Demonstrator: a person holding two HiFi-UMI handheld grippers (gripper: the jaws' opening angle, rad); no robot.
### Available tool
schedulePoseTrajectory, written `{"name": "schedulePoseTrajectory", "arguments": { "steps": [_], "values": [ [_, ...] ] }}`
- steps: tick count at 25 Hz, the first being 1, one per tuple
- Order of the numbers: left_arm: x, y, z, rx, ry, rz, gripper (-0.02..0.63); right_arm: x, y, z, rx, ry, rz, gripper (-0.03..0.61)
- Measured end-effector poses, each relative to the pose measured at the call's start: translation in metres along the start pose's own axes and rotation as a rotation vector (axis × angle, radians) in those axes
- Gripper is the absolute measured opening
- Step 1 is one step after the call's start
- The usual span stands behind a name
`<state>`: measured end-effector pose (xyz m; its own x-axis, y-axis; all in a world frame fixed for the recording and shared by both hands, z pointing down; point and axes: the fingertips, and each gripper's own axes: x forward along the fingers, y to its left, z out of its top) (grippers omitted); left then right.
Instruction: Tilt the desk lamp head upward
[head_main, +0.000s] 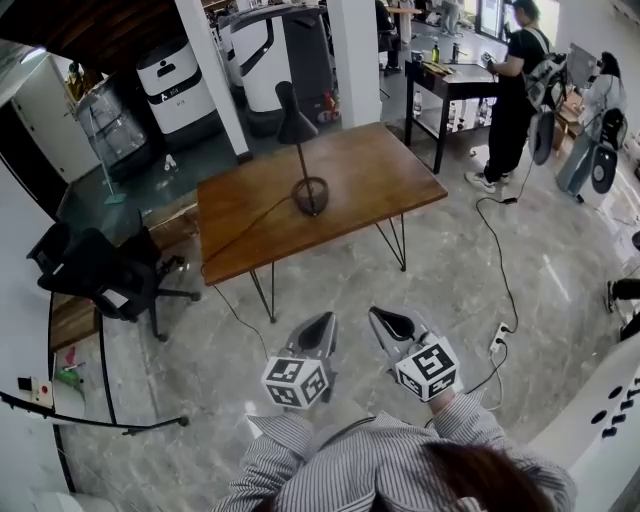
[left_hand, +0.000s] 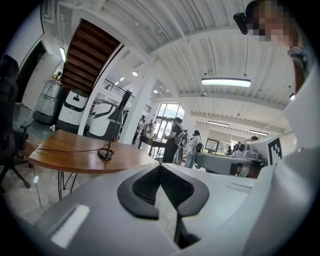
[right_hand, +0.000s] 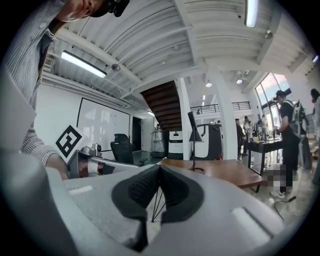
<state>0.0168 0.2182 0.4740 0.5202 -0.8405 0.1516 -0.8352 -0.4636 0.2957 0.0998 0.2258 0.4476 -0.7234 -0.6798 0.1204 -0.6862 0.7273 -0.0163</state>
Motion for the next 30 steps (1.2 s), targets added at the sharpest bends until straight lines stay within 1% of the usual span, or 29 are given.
{"name": "schedulePoseTrajectory", "arguments": {
  "steps": [4, 9, 13, 18, 21, 24, 27, 30],
  "values": [
    [0.026, 0.020, 0.009, -0.001, -0.007, 0.016, 0.003, 0.018, -0.020, -0.004, 0.005, 0.010, 0.008, 0.002],
    [0.071, 0.058, 0.025, -0.006, -0.019, 0.015, 0.003, 0.064, -0.055, -0.005, -0.005, 0.015, 0.005, 0.002],
    [0.109, 0.100, 0.049, -0.006, -0.027, -0.002, 0.003, 0.117, -0.087, 0.012, -0.022, -0.009, -0.013, 0.002],
    [0.159, 0.158, 0.084, 0.028, -0.003, -0.015, 0.003, 0.183, -0.128, 0.036, -0.027, -0.019, -0.033, 0.002],
    [0.192, 0.188, 0.102, 0.027, 0.005, -0.034, 0.003, 0.220, -0.156, 0.045, -0.033, -0.029, -0.054, 0.002],
    [0.223, 0.209, 0.115, 0.016, 0.015, -0.056, 0.003, 0.253, -0.175, 0.048, -0.029, -0.025, -0.043, 0.002],
    [0.246, 0.228, 0.126, 0.034, 0.016, -0.064, 0.003, 0.279, -0.184, 0.054, -0.038, -0.025, -0.025, 0.002],
    [0.268, 0.243, 0.134, 0.035, 0.021, -0.075, 0.003, 0.300, -0.198, 0.061, -0.049, -0.043, -0.009, 0.002]
  ]
}}
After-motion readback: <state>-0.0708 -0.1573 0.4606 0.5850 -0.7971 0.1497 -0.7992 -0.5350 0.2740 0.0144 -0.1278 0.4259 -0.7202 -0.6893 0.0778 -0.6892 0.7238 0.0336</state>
